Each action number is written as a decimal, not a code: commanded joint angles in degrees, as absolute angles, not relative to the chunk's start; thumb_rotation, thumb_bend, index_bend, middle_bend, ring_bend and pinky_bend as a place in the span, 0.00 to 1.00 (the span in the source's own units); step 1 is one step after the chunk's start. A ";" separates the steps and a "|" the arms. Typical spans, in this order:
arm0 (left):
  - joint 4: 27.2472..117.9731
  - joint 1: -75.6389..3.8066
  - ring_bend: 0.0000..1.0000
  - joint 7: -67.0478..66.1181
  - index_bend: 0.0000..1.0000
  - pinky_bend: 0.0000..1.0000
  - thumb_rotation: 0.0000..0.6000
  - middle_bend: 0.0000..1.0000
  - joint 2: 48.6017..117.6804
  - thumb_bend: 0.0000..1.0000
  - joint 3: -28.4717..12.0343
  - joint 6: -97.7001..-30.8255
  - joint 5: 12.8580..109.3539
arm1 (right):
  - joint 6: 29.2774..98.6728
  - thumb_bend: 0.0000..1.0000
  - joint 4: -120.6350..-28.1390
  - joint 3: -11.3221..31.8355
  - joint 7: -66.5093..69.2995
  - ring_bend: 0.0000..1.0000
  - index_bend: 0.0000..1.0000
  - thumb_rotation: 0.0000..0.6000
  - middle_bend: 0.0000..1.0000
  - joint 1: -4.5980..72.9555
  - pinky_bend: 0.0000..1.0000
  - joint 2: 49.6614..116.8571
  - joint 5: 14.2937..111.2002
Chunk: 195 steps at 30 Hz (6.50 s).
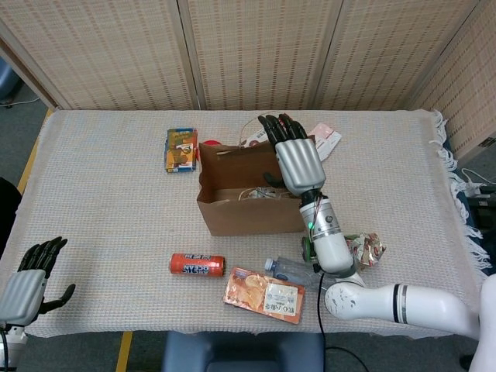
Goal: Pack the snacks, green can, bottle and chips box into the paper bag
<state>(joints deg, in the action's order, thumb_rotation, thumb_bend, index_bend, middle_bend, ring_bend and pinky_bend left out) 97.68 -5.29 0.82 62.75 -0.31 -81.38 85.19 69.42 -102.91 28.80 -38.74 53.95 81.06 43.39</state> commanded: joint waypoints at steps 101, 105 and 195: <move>98.72 -5.37 0.00 -0.66 0.00 0.01 1.00 0.00 62.61 0.33 -0.39 -79.90 83.11 | 70.98 0.44 -106.33 27.29 -28.73 0.61 0.62 1.00 0.61 51.66 0.72 77.22 38.24; 98.90 -5.45 0.00 -0.32 0.00 0.01 1.00 0.00 62.37 0.33 -0.41 -79.62 82.90 | 68.88 0.31 -106.36 26.43 -33.51 0.32 0.26 1.00 0.40 54.27 0.53 77.97 30.65; 99.18 -5.53 0.00 -3.28 0.00 0.01 1.00 0.00 63.48 0.33 -0.74 -80.16 82.25 | 64.94 0.32 -111.99 20.35 3.45 0.67 0.74 1.00 0.63 30.44 0.74 54.41 63.79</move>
